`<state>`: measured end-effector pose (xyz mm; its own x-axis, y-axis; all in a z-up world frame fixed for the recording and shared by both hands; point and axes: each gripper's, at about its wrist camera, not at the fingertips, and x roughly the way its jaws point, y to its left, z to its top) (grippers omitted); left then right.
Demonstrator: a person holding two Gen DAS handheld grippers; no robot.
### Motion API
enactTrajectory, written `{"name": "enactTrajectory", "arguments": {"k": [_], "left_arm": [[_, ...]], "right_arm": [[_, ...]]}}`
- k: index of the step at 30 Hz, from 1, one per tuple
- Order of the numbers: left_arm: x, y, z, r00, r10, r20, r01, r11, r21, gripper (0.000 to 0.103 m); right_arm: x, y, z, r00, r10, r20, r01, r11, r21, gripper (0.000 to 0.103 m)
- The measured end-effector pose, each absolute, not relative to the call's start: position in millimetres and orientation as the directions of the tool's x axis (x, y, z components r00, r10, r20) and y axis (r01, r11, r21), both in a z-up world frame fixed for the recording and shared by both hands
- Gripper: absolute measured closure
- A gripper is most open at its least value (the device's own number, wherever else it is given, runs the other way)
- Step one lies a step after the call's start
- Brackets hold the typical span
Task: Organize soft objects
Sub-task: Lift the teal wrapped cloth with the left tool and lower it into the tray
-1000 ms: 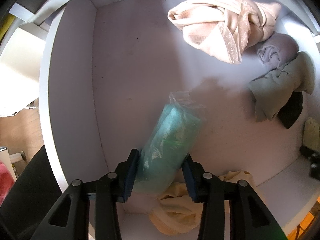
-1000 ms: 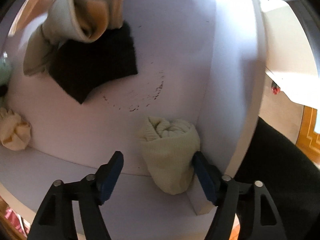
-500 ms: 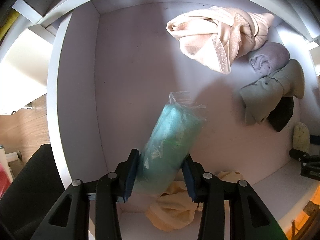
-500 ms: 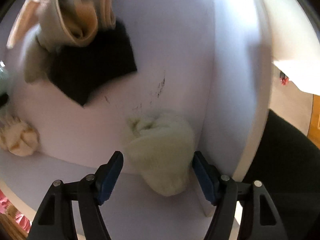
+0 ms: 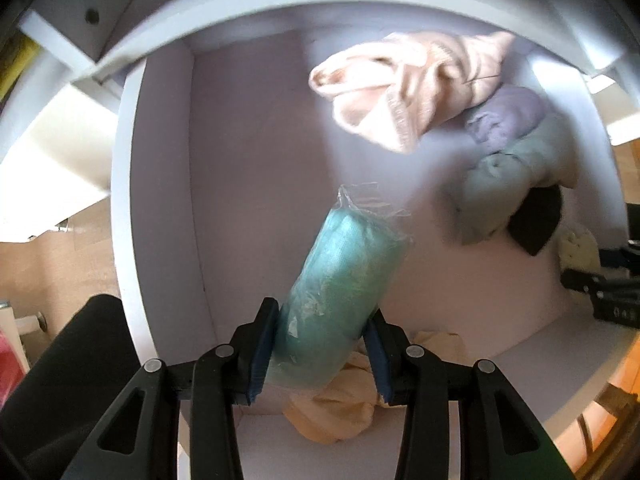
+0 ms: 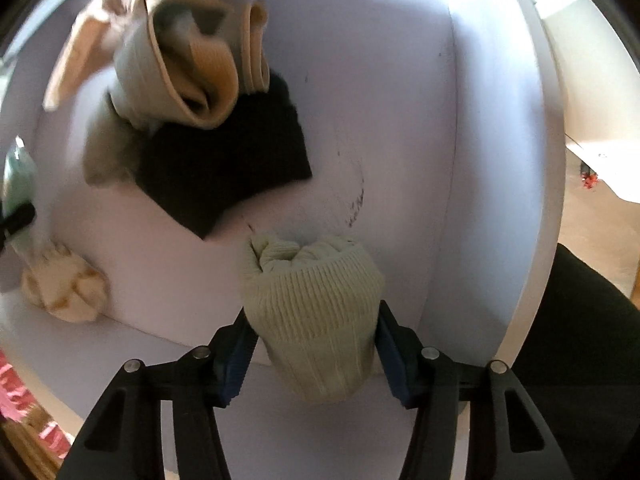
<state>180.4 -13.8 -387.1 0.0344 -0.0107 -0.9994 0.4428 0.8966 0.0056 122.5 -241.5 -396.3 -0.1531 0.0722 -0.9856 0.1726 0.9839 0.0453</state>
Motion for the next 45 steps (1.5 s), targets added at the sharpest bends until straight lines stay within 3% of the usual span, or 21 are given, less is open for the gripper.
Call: {"name": "enactTrajectory", "arguments": {"k": [21,31,39,45], "left_arm": [[155,-33,-251,0.156,-0.215,-0.964,0.531,0.841,-0.102,0.06],[154,-51,-157,0.212,-0.353,-0.911,0.586,0.792,-0.171,0.06],[190,-71,-81,0.231,-0.467,-0.853,0.583,0.769,-0.263,0.06],[250,-96,-48,0.301,-0.456,-0.837,0.523,0.813,-0.255,0.06]], "right_arm": [[111,-246,-411,-0.127,0.155,-0.98,0.26,0.958,0.118,0.046],[107,-265,-402,-0.13,0.176,-0.976,0.281,0.95,0.133,0.046],[105,-266,-404,-0.133,0.19,-0.973,0.293,0.945,0.144,0.046],[106,-269,-405,-0.129,0.213,-0.969,0.306,0.937,0.165,0.046]]}}
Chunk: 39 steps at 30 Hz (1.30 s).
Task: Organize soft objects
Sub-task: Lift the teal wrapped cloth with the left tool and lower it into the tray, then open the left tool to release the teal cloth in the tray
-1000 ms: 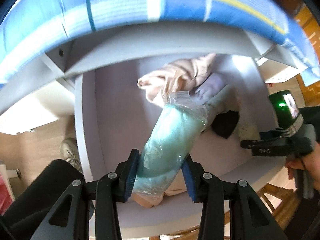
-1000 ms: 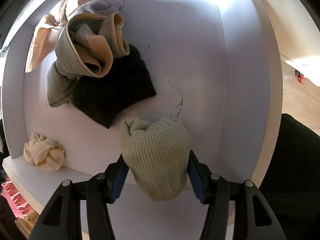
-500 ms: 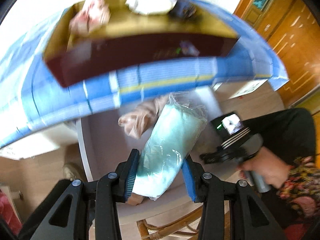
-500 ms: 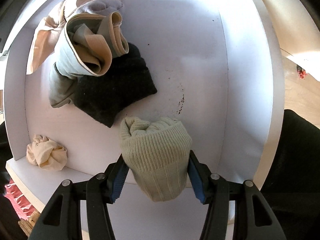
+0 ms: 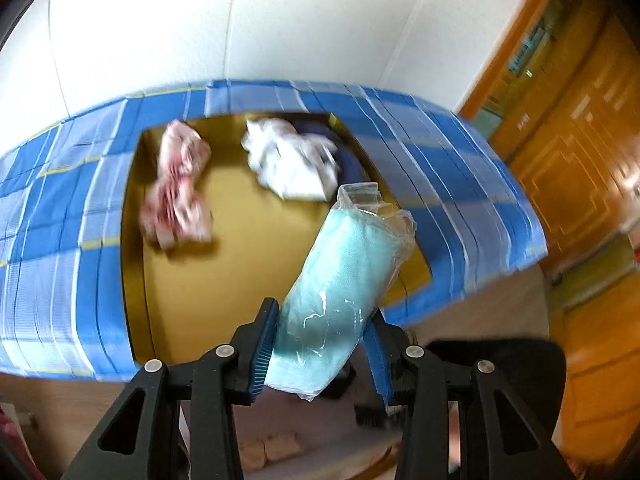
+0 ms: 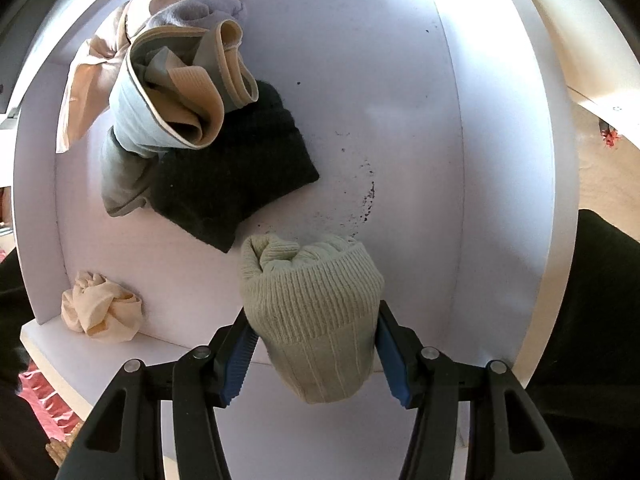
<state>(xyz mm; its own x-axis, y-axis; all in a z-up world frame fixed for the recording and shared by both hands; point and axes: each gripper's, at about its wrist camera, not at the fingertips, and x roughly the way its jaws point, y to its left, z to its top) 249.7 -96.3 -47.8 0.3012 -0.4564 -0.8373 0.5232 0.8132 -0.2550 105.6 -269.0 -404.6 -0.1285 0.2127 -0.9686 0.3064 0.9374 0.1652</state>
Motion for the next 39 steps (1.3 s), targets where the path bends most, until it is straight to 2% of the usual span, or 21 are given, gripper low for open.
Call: {"name": "enactTrajectory", "arguments": {"k": [8,14,19,30,36,39], "left_arm": [[338,-124,-72,0.293,-0.385,-0.875,0.378,0.888,-0.263,0.06],[383,-130,-100,0.262,-0.356,-0.897,0.25,0.923,-0.294,0.06],[413,-131,-118,0.258,-0.311,-0.915,0.175,0.946,-0.272,0.061],[437,-134,-121,0.332,-0.168,-0.928,0.2,0.974,-0.105,0.06],[423,-135,-116,0.334,-0.208,-0.919,0.251,0.96,-0.126,0.059],[414,-150,-121,0.35,-0.109,-0.93,0.302,0.953,0.002,0.059]], "right_arm": [[107,-275,-405,-0.111,0.275,-0.955,0.346,0.912,0.223,0.046],[108,-281,-404,-0.1,0.312,-0.945,0.363,0.896,0.257,0.046],[107,-289,-404,-0.093,0.334,-0.938,0.374,0.885,0.278,0.046],[106,-303,-404,-0.082,0.356,-0.931,0.385,0.873,0.3,0.046],[105,-301,-401,-0.076,0.352,-0.933,0.393,0.871,0.296,0.046],[104,-305,-401,-0.076,0.351,-0.933,0.399,0.869,0.294,0.046]]}}
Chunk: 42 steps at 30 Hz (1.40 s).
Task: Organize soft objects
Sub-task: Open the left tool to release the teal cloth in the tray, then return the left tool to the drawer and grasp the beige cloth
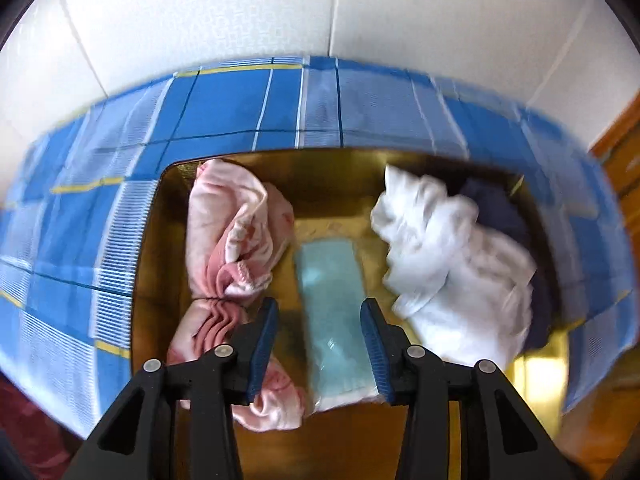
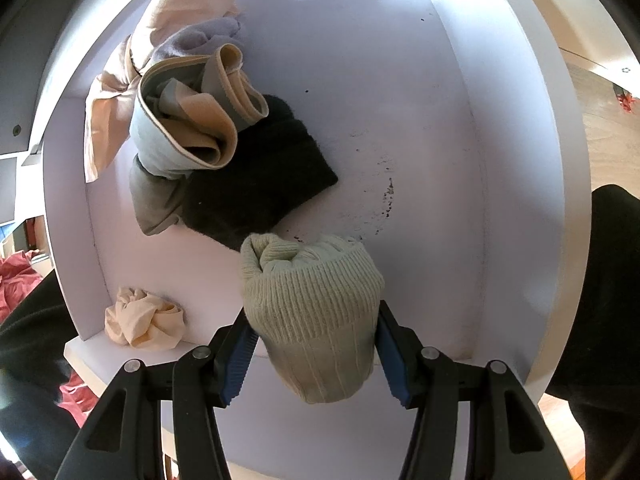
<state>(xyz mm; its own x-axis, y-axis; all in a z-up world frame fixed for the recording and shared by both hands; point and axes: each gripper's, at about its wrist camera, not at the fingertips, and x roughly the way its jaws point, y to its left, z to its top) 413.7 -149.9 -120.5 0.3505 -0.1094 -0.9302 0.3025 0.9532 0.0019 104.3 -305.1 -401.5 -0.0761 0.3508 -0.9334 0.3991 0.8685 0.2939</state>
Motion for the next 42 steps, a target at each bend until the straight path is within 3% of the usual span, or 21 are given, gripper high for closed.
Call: {"name": "enactTrajectory", "arguments": {"k": [6,12,17,23,42], "left_arm": [[415,-165,-121,0.479,0.042,-0.877,0.324,0.92,0.221,0.059],[420,-154,-111,0.467,-0.068,-0.882,0.331,0.938,0.103,0.056],[403,-141,-89,0.492,-0.14,-0.859,0.338,0.94,0.041,0.03],[379,-116,-64,0.531,-0.243,-0.812,0.324,0.943,-0.07,0.015],[242,-69,-33,0.519,-0.463,-0.719,0.58,0.808,-0.101,0.003]], "right_arm": [[103,-299,-402,-0.075,0.35,-0.934,0.4,0.868,0.294,0.046],[105,-299,-400,-0.069,0.345,-0.936,0.398,0.87,0.292,0.046],[105,-297,-400,-0.073,0.339,-0.938,0.394,0.874,0.285,0.046],[104,-300,-400,-0.074,0.322,-0.944,0.405,0.875,0.267,0.046],[108,-282,-397,-0.073,0.272,-0.96,0.383,0.896,0.225,0.046]]}}
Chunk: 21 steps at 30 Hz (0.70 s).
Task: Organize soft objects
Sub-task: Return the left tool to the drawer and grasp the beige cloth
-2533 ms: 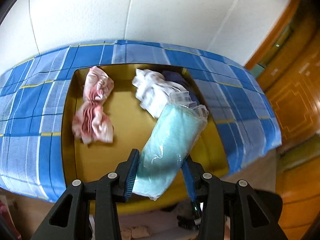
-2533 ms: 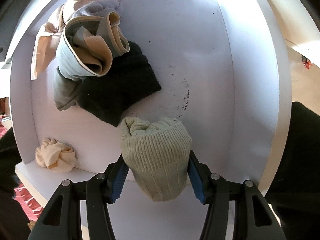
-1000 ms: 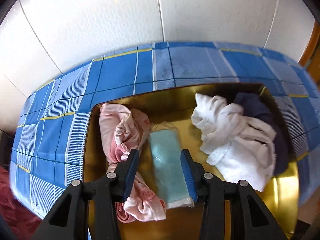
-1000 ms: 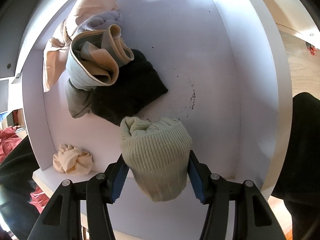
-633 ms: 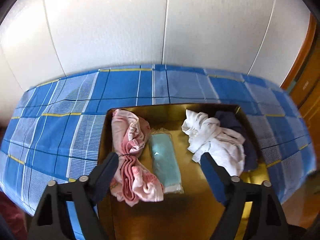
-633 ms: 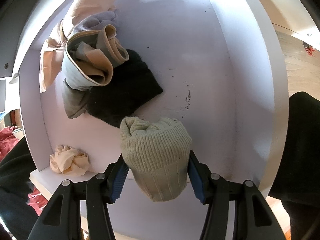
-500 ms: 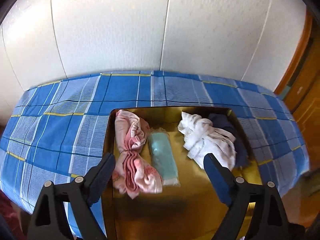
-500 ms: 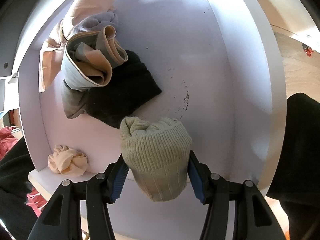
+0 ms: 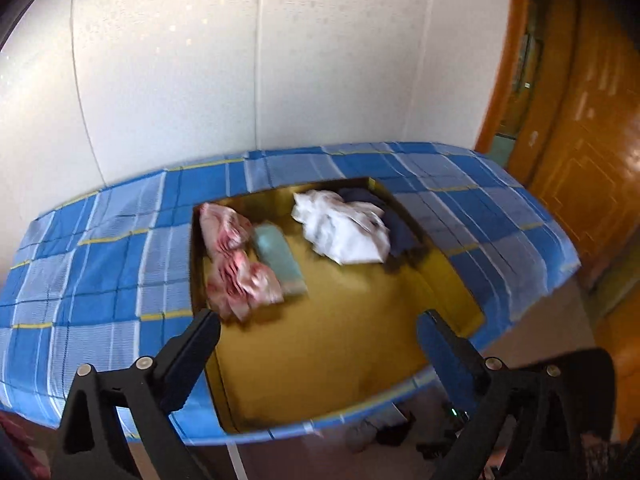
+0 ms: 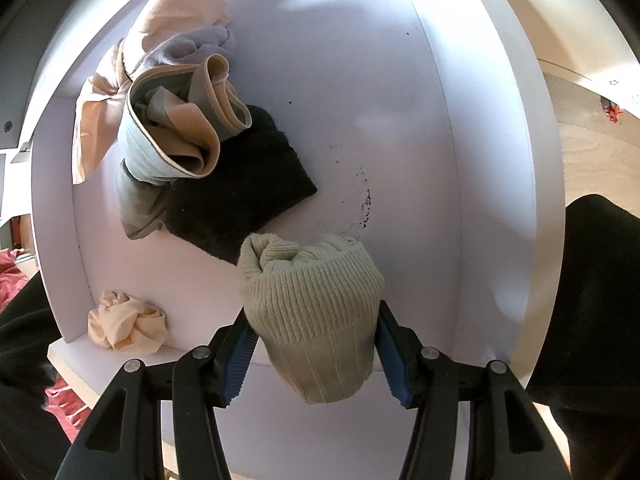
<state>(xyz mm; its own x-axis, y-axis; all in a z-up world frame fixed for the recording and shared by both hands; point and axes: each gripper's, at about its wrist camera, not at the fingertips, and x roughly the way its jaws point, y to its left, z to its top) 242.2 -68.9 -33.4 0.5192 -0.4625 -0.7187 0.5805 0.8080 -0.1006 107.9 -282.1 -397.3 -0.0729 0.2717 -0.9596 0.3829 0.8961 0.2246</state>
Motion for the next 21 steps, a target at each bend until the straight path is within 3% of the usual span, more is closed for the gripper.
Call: {"name": "enactTrajectory", "arguments": {"k": [5,12,21], "left_arm": [[211,-67,-51,0.44,-0.482,-0.757,0.636,0.763,-0.116,0.001],[180,-69,-122,0.266,-0.39,-0.881,0.67,0.732,-0.122,0.001],[144,-92,-251,0.067,-0.073,-0.995,0.777,0.63,0.006,0.001]], "right_arm": [[106,-280,-394,-0.07,0.264,-0.962,0.383,0.897,0.219,0.046],[105,-275,-394,-0.074,0.259,-0.963,0.377,0.901,0.213,0.046],[106,-269,-397,-0.082,0.246,-0.966,0.367,0.909,0.2,0.046]]}}
